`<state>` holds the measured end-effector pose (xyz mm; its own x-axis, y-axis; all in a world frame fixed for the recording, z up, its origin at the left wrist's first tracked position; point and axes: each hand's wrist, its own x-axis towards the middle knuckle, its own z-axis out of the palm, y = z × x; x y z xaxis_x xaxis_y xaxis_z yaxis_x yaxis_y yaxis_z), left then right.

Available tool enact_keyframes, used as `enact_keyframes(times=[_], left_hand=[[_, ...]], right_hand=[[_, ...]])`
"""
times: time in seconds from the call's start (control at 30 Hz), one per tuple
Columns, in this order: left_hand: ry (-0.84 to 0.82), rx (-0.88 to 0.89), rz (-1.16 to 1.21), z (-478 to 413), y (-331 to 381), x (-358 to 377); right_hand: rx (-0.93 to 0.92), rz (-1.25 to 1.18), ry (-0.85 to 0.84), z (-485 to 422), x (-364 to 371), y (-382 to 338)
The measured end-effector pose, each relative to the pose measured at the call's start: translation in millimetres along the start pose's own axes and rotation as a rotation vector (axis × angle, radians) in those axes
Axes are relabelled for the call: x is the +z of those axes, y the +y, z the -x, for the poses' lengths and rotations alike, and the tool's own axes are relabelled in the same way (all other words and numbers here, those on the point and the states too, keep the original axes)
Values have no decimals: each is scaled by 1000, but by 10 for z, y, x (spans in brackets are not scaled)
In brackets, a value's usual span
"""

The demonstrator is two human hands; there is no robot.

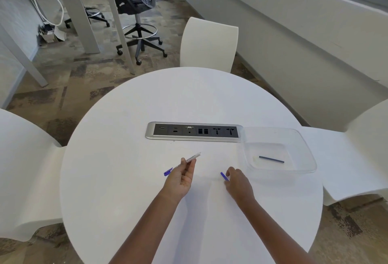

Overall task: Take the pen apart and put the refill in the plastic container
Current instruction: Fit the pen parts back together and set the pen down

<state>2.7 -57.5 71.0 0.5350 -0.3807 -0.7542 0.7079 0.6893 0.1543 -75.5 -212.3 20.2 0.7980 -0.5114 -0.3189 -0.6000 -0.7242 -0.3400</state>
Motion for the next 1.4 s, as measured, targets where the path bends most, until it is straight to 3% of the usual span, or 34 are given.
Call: enact_keyframes(times=[0.13,0.23,0.5,1.17,1.3,1.4], left_hand=[[10,-4,-8,19,12,-20],[23,-2,-27,12,15,-35],[15,-20,-89,35,-6,-52],[1,8,-74,90,-67,-36],[-6,63,-144,70,-60,-31],[-12,112,-197,47,-52,-29]], right_hand=[[18,-94,38,4,13,21],[35,-315,77,53,-86,-22],[-200,-577,220,317,-504,-346],[-430,-307,316,460,-623,-474],[-497,-168,340,461,-635,-474],[-464,-213,293,428,-631,-469]])
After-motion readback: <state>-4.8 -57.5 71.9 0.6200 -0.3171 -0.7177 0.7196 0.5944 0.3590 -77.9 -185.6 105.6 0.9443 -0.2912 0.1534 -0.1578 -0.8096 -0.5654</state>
